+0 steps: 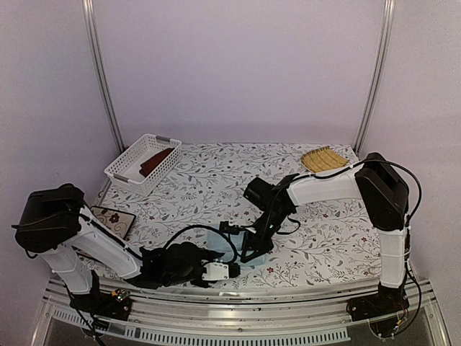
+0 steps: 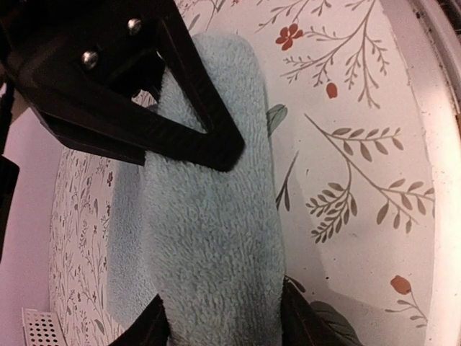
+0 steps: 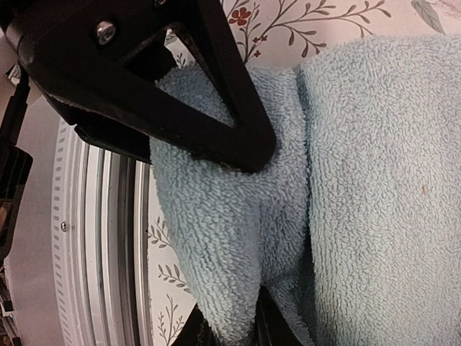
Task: Roll the towels
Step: Roll the towel at the center of the board.
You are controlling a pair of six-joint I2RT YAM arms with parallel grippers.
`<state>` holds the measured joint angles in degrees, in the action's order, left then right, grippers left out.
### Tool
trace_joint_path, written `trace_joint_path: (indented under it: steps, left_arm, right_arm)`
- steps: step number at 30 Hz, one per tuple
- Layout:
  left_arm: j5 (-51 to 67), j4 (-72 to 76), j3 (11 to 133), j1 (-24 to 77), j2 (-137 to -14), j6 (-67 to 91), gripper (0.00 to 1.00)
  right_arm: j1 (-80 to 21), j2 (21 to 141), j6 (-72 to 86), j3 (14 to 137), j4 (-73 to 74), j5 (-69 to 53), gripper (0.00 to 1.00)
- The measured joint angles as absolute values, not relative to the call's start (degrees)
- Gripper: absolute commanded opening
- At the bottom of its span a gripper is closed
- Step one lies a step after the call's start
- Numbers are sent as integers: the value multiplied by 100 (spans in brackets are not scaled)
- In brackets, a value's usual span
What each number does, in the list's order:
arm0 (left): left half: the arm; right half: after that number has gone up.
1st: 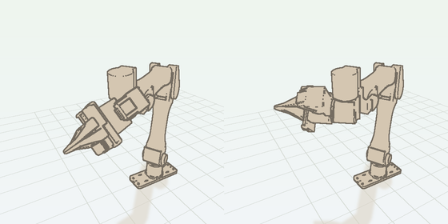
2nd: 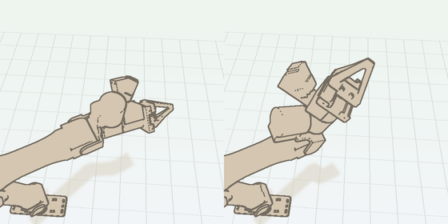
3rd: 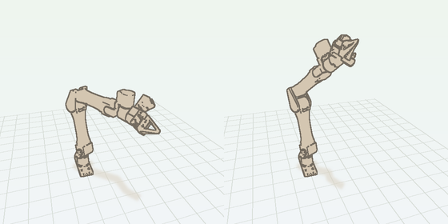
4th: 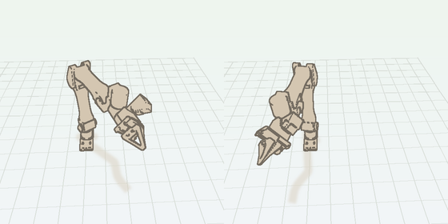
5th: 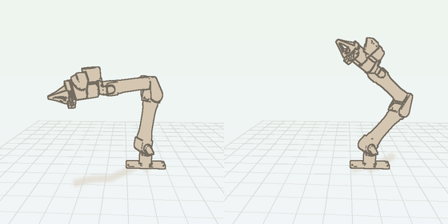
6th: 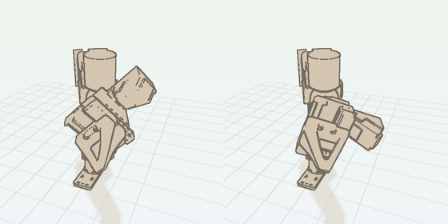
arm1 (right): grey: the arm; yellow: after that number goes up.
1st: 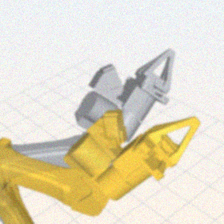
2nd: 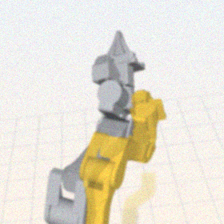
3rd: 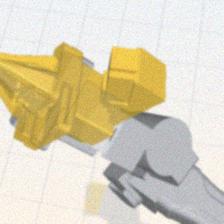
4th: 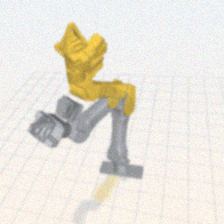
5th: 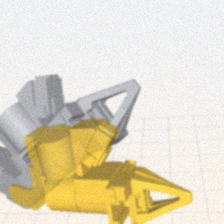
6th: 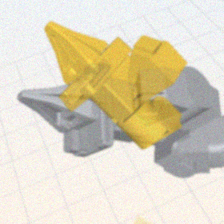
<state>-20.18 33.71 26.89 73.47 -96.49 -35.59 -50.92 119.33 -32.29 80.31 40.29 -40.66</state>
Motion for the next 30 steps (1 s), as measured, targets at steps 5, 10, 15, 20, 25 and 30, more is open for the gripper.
trace_joint_path:
  steps: [5,10,15,20,25,30]
  left_arm:
    - [-1979,3223,2768,7269,-9653,-3511,39]
    - [-1782,3072,2838,7155,-9647,-3395,33]
    - [-1374,2827,2912,7000,-9564,-3232,32]
    - [-779,2464,2995,6707,-9376,-2967,32]
    - [12,2112,3142,6294,-9310,-2646,33]
    - [858,1804,3343,5870,-9341,-2294,34]
  right_arm:
    - [-5094,11933,-3238,8031,4034,-4064,29]
    - [-5094,11858,-3275,8016,4032,-3994,44]
    - [-5085,11531,-3306,7881,4025,-3671,54]
    - [-5004,11002,-3321,7741,3975,-3258,56]
    - [-4856,10381,-3310,7581,3828,-2818,58]
    - [-4779,9730,-3326,7236,3413,-2287,57]
